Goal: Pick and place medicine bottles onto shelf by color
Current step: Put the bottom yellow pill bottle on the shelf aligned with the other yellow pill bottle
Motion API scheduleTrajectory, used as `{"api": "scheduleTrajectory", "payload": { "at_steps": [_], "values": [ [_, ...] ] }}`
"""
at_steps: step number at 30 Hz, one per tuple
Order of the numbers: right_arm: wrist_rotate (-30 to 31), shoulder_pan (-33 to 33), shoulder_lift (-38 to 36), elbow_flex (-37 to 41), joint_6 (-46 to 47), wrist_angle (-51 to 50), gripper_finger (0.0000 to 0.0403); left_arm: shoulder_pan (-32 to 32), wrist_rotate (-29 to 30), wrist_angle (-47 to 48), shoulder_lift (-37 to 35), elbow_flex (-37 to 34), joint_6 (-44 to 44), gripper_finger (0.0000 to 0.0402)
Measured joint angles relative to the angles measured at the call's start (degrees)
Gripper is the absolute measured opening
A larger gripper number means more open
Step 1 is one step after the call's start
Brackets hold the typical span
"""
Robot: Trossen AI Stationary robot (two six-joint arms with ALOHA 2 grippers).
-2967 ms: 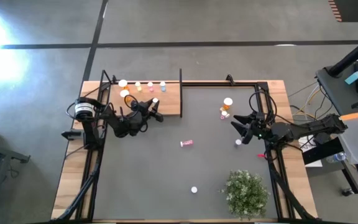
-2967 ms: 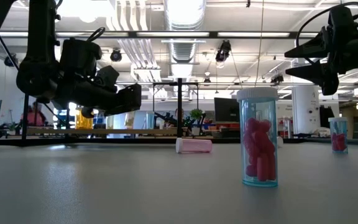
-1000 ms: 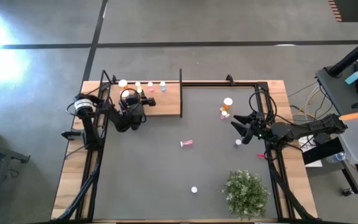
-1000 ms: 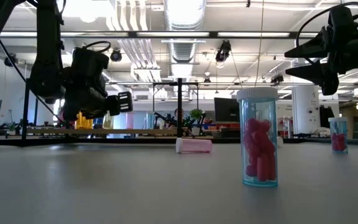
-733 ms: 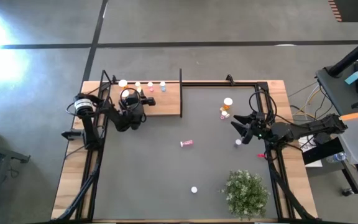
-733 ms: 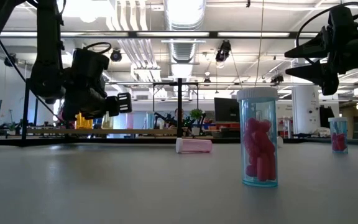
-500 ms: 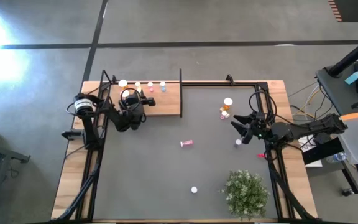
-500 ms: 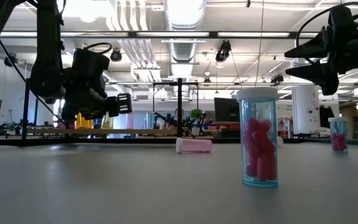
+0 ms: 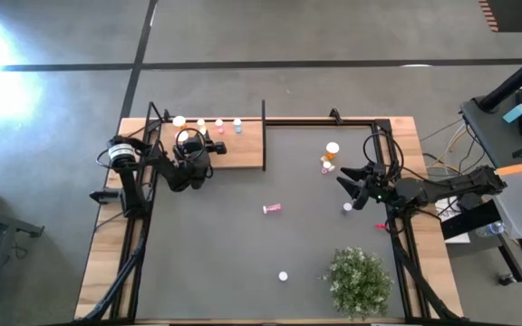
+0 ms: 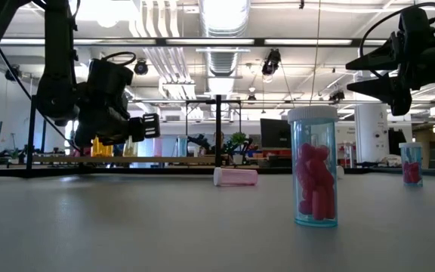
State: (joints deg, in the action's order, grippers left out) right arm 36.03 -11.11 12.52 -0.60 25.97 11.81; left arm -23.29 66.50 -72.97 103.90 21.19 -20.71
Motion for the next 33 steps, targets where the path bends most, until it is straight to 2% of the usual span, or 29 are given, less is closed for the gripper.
{"api": "scheduleTrajectory", "payload": {
  "at_steps": [8, 18, 33],
  "values": [
    [0.0, 0.0, 0.0, 0.0, 0.0, 0.0, 0.0237, 0.0, 0.0, 0.0, 0.0, 0.0, 0.0, 0.0126],
    [0.0, 0.0, 0.0, 0.0, 0.0, 0.0, 0.0237, 0.0, 0.0, 0.0, 0.0, -0.2, 0.0, 0.0172],
    [0.0, 0.0, 0.0, 0.0, 0.0, 0.0, 0.0237, 2.2, 1.5, 0.0, -0.9, -0.8, 3.5, 0.0173]
  ]
}}
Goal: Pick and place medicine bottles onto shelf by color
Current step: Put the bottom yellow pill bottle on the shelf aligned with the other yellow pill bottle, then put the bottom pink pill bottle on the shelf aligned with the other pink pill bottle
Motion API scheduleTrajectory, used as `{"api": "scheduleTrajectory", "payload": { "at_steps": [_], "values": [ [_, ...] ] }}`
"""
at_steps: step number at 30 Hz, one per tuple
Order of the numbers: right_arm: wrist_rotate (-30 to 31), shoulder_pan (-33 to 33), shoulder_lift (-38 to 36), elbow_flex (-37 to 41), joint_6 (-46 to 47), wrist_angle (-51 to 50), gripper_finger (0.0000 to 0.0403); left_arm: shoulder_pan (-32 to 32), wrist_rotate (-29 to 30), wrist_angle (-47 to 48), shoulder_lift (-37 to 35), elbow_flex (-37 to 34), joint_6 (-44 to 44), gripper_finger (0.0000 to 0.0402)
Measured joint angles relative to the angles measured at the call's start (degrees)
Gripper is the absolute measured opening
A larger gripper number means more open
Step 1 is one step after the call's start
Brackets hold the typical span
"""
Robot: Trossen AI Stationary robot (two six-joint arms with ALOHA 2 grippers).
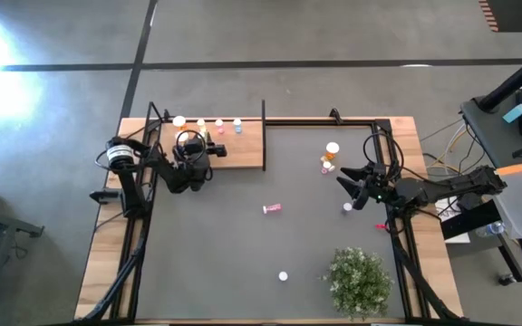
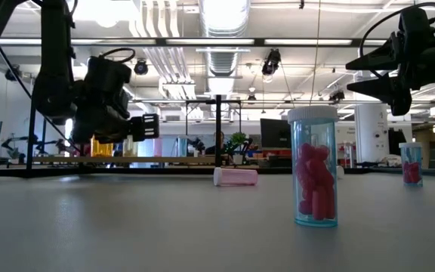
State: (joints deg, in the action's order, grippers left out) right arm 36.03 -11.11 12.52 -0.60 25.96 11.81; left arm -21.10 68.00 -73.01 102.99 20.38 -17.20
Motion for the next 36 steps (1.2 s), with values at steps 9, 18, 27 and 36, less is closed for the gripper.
{"api": "scheduleTrajectory", "payload": {
  "at_steps": [9, 18, 27, 36],
  "values": [
    [0.0, 0.0, 0.0, 0.0, 0.0, 0.0, 0.0237, 4.1, 6.6, 0.0, 0.0, -0.2, 3.3, 0.0176],
    [0.0, 0.0, 0.0, 0.0, 0.0, 0.0, 0.0237, 7.2, 8.8, 0.0, 0.0, -0.2, 4.1, 0.0240],
    [0.0, 0.0, 0.0, 0.0, 0.0, 0.0, 0.0237, 14.9, 8.8, 0.0, 0.0, -0.1, 4.1, 0.0276],
    [0.0, 0.0, 0.0, 0.0, 0.0, 0.0, 0.0237, 24.9, 3.3, 0.0, -0.1, -0.1, 4.1, 0.0276]
  ]
}}
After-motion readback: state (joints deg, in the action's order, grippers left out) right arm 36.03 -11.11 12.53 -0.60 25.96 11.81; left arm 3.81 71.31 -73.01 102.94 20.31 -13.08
